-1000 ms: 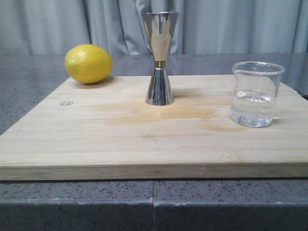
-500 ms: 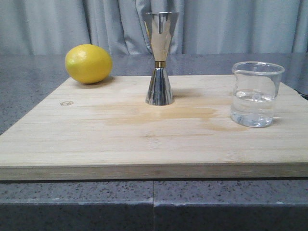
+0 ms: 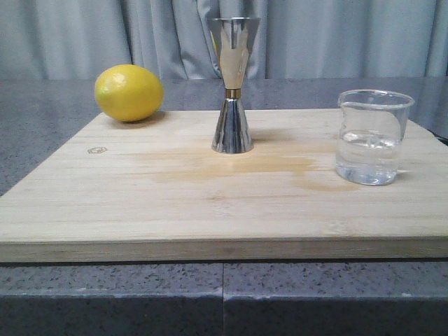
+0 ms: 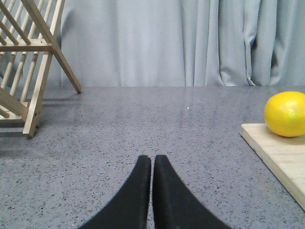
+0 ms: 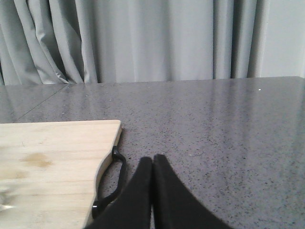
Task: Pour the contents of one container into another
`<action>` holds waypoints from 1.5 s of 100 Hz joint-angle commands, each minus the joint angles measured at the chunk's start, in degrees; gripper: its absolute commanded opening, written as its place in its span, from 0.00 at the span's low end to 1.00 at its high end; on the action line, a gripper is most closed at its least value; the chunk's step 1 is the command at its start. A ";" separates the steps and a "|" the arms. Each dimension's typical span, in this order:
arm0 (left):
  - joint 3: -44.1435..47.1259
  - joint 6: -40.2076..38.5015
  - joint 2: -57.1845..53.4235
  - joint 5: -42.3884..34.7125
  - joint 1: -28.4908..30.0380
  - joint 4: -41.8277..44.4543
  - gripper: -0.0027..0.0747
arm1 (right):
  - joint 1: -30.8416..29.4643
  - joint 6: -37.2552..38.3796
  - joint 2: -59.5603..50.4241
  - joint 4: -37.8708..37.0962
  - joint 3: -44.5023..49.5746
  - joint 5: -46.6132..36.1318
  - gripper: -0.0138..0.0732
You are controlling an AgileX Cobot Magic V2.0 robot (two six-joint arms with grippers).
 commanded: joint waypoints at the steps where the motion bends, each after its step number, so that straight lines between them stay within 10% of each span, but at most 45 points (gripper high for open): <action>1: 1.51 -0.06 -0.91 -4.61 0.04 -0.53 0.01 | 0.02 -0.11 -1.08 0.08 0.45 -4.48 0.08; 79: -1.32 -0.17 -0.65 -6.68 0.04 -4.03 0.01 | 0.02 -0.11 -1.08 1.07 -4.00 -0.97 0.08; 150: -33.99 -0.06 21.14 13.91 0.04 -4.41 0.01 | 0.02 -0.21 20.93 0.18 -34.66 16.14 0.08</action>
